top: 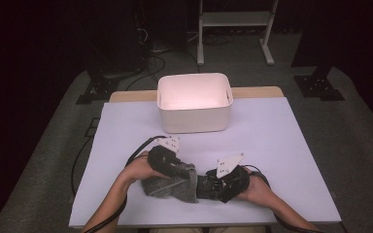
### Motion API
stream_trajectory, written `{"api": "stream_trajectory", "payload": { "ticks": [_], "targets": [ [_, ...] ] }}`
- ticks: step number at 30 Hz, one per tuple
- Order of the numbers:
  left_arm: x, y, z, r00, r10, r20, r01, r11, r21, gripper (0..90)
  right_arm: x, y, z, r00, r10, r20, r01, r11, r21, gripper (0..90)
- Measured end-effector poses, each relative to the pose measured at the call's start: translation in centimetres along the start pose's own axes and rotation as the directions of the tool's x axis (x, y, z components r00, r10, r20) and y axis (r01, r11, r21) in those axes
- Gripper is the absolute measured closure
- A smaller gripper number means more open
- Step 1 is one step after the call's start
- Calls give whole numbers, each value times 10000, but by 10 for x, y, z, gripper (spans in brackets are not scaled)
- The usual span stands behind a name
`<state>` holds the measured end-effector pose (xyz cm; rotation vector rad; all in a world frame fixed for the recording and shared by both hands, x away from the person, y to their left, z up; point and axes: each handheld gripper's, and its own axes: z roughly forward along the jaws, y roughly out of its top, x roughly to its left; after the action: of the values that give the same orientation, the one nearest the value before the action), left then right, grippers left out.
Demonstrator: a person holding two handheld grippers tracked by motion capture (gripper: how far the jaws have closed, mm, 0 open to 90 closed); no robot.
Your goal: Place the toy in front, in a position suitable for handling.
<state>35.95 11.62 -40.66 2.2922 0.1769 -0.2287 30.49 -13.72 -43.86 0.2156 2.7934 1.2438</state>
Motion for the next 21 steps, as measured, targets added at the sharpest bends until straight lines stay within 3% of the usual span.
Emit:
{"api": "stream_trajectory", "payload": {
  "ticks": [4, 7, 16, 19, 21],
  "targets": [
    [-5, -2, -3, 9999, 135, 64, -134, 9998, -132, 703, 2, 1, -2, 9998, -186, 47, 186, 9998, -62, 292],
    [-11, -3, -5, 9996, 297, 5, -297, 9994, -193, 703, 1, 2, -3, 9999, -22, -133, 20, 9999, -138, 295],
    [-30, -4, -11, 9955, 770, 554, -753, 9966, -327, 706, 1, 5, 5, 9960, 380, -812, -364, 9991, 209, 275],
    [-34, -4, -12, 9949, 792, 632, -772, 9965, -323, 707, 4, 6, 10, 9935, 343, -1087, -308, 9989, 342, 312],
    [-35, -5, -12, 9953, 728, 640, -705, 9968, -374, 709, 7, 7, 15, 9912, 356, -1275, -297, 9984, 478, 385]
  ]
}}
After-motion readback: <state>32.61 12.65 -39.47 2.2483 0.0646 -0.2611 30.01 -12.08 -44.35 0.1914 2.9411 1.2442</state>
